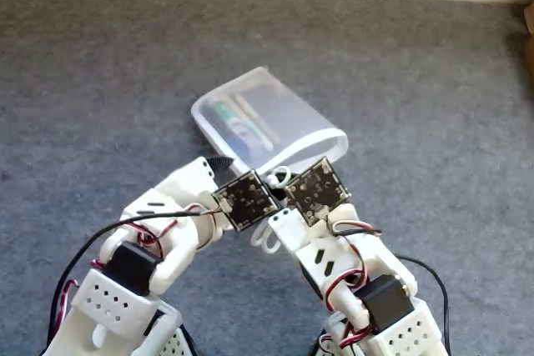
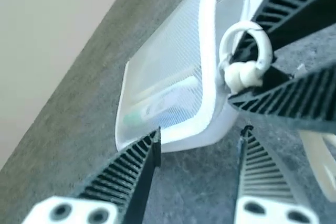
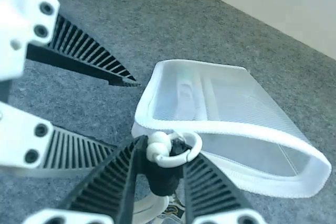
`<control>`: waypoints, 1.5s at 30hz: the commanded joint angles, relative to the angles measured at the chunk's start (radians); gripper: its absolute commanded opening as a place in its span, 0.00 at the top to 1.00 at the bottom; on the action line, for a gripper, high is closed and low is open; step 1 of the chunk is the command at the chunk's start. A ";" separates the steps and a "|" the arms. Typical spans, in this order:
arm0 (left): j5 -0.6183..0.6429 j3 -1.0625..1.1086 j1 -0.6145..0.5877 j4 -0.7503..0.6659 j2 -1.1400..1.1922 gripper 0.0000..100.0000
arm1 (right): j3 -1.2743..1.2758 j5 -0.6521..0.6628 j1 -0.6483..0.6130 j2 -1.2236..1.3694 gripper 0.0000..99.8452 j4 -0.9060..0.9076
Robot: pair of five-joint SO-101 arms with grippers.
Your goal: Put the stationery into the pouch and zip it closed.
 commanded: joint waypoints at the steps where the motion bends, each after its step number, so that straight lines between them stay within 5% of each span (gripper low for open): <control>1: 0.000 0.002 0.019 -0.054 -0.007 0.76 | -0.077 -0.005 0.015 -0.022 1.00 -0.004; 19: 0.003 -0.081 0.054 -0.187 0.288 0.77 | -0.076 -0.005 0.015 -0.022 1.00 -0.005; 23: 0.083 -0.076 0.054 -0.244 0.317 0.77 | -0.076 -0.008 0.015 -0.022 1.00 -0.005; 34: 0.110 -0.076 0.053 -0.261 0.314 0.99 | -0.079 -0.011 0.021 -0.022 1.00 -0.007; 45: 0.180 -0.067 -0.008 -0.265 0.314 0.99 | -0.070 -0.086 0.136 -0.022 1.00 -0.137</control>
